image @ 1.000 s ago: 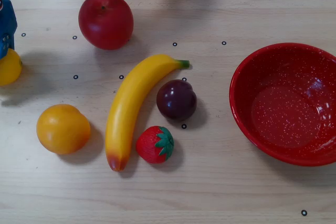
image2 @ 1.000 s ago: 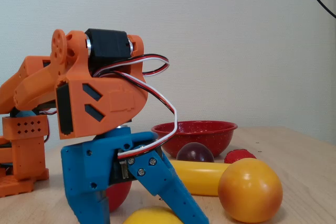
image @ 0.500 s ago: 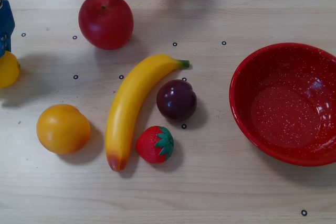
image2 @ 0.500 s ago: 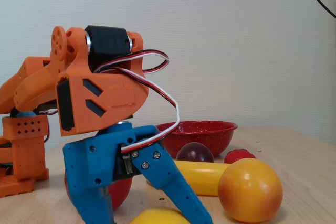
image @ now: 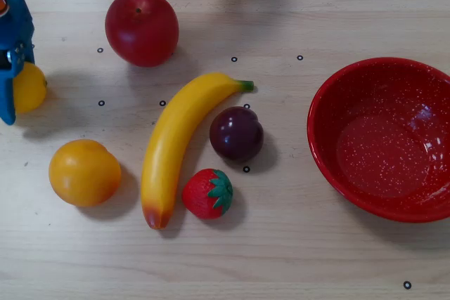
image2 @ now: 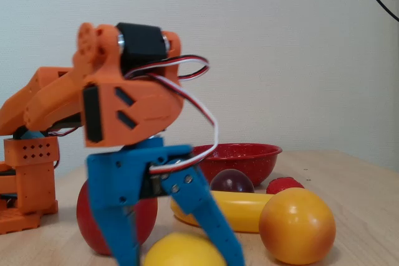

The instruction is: Put the lemon in the red bowl.

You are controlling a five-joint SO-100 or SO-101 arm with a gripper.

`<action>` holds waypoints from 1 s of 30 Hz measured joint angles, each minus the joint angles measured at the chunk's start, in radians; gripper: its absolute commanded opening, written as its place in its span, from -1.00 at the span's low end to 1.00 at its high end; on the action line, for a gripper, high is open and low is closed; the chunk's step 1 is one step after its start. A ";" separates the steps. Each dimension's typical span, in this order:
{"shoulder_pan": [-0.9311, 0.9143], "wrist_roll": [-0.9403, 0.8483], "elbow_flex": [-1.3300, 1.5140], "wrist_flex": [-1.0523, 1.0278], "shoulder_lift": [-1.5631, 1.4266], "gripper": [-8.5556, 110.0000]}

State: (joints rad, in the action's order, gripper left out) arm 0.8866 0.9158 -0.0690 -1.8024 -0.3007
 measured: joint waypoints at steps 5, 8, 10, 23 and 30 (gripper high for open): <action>-0.038 -0.100 0.155 -0.005 -0.225 -0.85; -0.064 -0.137 0.268 -0.005 -0.397 -0.85; -0.089 -0.169 0.347 -0.005 -0.492 -0.85; -0.408 -0.454 0.862 -0.005 -1.068 -0.85; -0.750 -0.644 0.959 -0.005 -1.272 -0.85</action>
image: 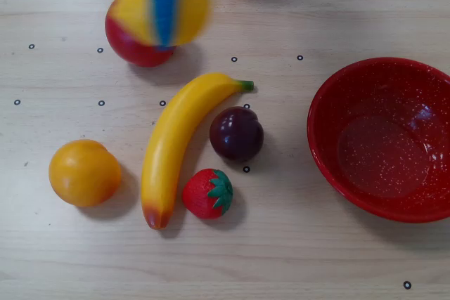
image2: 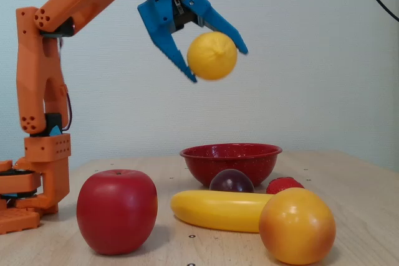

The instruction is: Put the lemon in the red bowl.

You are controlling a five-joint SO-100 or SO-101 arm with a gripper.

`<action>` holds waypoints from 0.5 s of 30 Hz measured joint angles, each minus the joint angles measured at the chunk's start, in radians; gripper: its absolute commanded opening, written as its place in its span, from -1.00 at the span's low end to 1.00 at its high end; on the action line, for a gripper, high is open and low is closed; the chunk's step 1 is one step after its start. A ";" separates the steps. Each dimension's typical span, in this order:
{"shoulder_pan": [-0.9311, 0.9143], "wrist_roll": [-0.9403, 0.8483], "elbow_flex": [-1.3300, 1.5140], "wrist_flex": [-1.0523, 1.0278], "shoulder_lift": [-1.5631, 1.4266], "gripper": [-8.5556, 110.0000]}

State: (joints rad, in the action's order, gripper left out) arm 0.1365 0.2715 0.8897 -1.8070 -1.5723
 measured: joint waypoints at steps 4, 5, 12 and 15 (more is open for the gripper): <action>-0.213 -0.087 0.054 0.000 -0.074 -0.85; -0.264 -0.106 0.069 0.000 -0.089 -0.85; -0.523 -0.213 0.138 0.000 -0.078 -0.85; -0.595 -0.238 0.137 0.000 0.011 -0.85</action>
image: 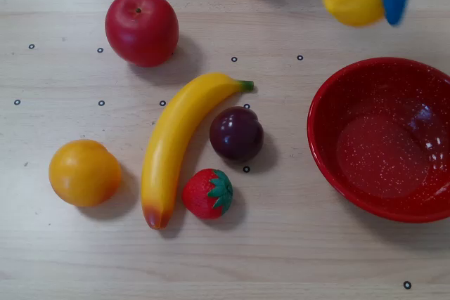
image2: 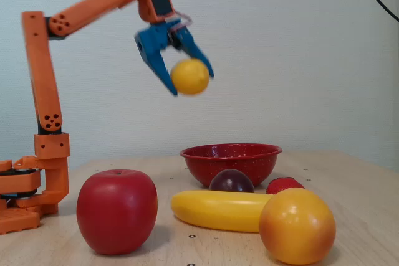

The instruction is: Put the lemon in the red bowl.

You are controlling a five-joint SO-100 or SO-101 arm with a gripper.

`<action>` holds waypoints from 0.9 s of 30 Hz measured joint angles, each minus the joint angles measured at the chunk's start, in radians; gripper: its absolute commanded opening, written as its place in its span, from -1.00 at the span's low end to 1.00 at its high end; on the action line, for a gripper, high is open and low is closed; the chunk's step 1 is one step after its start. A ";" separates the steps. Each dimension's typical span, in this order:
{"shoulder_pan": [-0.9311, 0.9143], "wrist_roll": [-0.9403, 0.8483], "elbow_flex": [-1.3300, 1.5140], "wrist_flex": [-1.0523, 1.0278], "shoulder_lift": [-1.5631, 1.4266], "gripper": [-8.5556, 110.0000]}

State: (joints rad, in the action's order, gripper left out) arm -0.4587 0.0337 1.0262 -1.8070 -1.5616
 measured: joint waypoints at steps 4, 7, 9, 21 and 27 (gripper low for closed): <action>-0.034 -0.009 -0.011 0.000 0.169 -0.85; -0.051 -0.014 -0.072 0.005 0.278 -0.81; -0.060 -0.009 -0.121 0.008 0.345 -0.72; -0.075 -0.008 -0.172 0.141 0.506 -0.10; -0.072 0.000 -0.176 0.156 0.506 -0.47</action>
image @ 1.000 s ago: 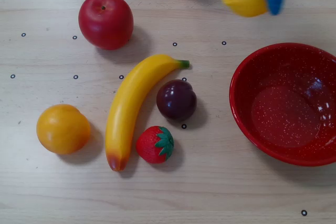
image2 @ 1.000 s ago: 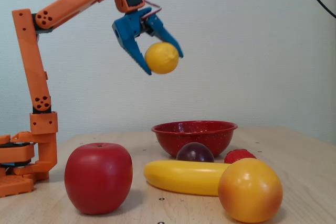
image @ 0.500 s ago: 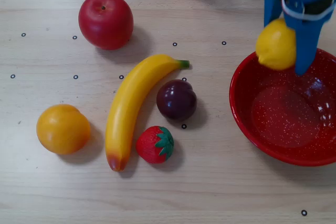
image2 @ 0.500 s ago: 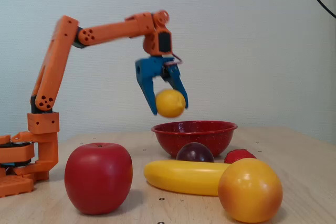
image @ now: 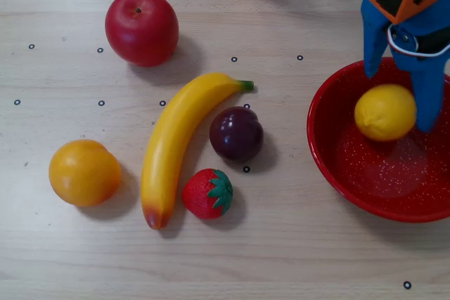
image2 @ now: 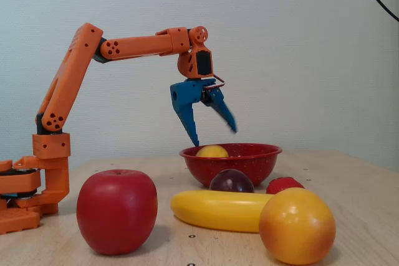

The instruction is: Put the lemon in the red bowl.

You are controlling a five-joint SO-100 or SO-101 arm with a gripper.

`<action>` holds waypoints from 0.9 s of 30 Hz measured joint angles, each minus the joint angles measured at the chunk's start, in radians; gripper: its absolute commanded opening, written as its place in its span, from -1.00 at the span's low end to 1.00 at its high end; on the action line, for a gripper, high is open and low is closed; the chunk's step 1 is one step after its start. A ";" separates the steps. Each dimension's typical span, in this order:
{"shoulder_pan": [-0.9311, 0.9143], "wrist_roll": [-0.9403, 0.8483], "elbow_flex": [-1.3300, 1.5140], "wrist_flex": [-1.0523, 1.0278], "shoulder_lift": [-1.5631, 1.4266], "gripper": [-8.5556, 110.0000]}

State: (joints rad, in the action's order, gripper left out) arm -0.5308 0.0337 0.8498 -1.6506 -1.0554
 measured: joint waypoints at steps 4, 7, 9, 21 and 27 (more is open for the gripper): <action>-0.003 0.009 -0.008 -0.003 -0.009 -0.70; 0.011 0.012 -0.008 -0.049 -0.051 -0.85; 0.044 0.012 -0.008 -0.064 -0.121 -0.85; 0.367 0.103 0.477 0.029 -0.718 -0.85; 0.511 0.149 0.787 0.100 -1.065 -0.85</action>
State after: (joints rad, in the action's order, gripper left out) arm -0.0199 0.1825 1.6368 -1.5509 -2.1200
